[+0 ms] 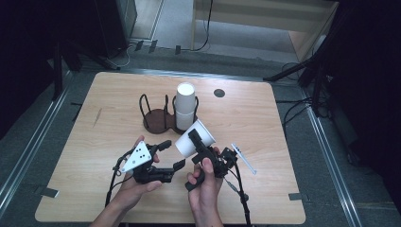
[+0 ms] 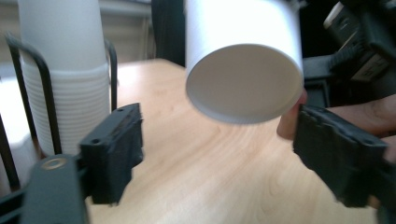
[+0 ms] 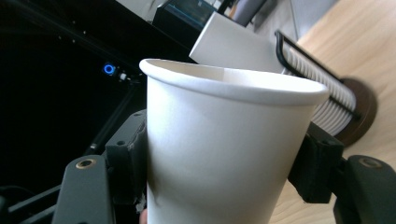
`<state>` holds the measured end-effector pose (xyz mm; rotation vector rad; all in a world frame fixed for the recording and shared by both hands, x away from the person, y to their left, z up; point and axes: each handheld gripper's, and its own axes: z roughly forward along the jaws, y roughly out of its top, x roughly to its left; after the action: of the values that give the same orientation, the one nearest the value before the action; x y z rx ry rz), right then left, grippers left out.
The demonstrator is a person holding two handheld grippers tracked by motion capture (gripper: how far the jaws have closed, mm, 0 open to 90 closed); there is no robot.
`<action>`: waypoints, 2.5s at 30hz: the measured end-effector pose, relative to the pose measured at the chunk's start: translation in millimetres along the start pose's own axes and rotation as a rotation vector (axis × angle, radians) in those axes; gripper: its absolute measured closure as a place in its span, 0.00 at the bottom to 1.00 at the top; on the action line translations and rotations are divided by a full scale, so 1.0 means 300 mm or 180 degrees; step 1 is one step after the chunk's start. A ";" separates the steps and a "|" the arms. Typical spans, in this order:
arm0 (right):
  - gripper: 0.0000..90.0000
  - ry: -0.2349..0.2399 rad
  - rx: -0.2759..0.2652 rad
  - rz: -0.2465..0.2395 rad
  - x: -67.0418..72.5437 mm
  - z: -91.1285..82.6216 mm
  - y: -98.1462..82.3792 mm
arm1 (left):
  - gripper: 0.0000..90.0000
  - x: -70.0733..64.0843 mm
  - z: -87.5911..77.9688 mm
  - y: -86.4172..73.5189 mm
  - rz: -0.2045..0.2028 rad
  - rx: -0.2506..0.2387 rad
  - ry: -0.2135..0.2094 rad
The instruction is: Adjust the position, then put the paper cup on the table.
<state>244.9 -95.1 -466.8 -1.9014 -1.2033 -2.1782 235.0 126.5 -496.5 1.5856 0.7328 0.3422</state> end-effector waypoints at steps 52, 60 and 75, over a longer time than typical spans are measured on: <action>0.37 -0.0490 -0.0449 -0.2432 -0.021 -0.007 0.050 | 0.00 0.162 -0.193 -0.035 -0.0265 0.0325 0.0391; 0.36 -0.0628 -0.0543 -0.2594 -0.051 0.001 0.090 | 0.00 0.221 -0.279 -0.067 -0.0353 0.0315 0.0627; 0.36 -0.0757 -0.0504 -0.2783 -0.103 0.024 0.169 | 0.00 0.361 -0.483 -0.148 -0.0663 0.0250 0.1273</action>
<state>282.9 -141.2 -466.4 -1.9582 -2.3215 -2.4788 216.6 307.5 -537.0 1.5131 1.2219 0.4884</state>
